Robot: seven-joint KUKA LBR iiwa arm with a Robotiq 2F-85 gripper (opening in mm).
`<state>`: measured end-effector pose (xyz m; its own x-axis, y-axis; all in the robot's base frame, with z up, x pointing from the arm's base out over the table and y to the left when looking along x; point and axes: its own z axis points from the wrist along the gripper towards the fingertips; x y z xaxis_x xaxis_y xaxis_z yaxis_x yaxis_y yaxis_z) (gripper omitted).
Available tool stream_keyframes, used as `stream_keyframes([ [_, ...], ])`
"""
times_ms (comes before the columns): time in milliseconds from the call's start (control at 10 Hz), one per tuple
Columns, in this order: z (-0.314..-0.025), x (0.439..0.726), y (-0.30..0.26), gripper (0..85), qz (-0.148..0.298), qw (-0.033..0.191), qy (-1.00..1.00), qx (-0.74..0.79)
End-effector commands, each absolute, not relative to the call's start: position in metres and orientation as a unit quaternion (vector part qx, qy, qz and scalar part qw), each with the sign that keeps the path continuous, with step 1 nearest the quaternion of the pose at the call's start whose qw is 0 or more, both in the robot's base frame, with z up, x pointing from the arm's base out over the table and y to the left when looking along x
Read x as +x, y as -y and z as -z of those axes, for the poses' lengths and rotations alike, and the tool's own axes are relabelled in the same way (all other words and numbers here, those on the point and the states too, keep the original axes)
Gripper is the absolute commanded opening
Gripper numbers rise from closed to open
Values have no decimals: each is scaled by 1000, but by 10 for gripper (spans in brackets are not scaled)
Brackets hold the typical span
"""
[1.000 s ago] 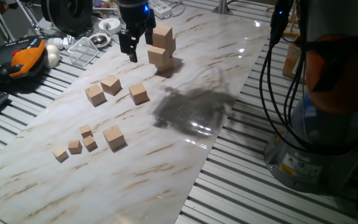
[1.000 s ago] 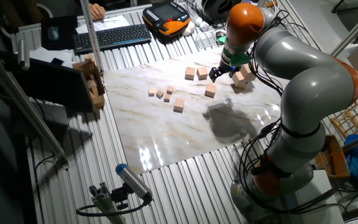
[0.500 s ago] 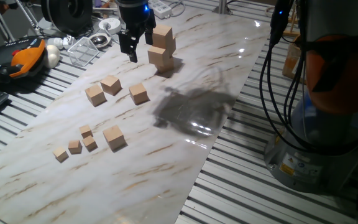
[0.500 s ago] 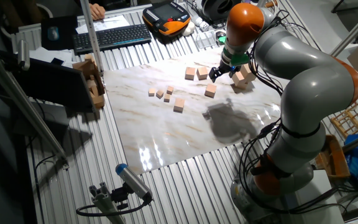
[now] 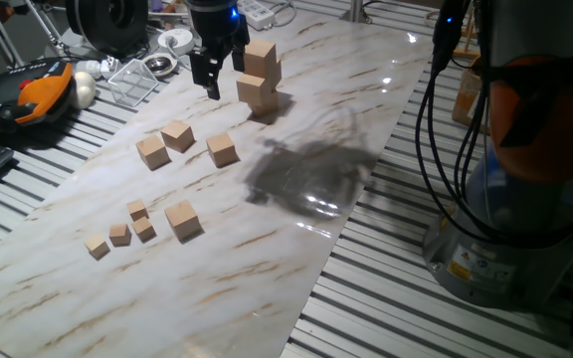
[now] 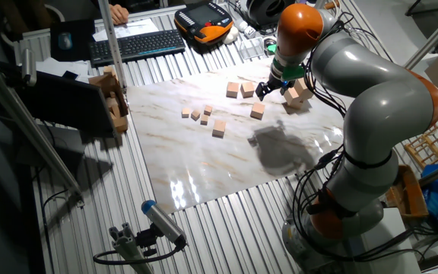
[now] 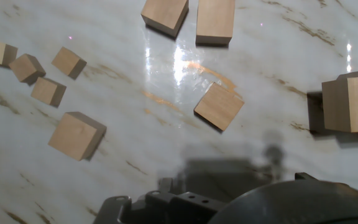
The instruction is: Stack the blocks into a cross shape
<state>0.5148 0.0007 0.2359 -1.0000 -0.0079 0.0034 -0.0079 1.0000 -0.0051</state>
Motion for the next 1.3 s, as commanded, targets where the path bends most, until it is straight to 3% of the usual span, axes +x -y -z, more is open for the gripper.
stream_keyframes([
  [0, -236, 515, -1, 0, -12, 34, 999, 37],
  [1200, -240, 516, -2, 0, -3, 47, 998, 30],
])
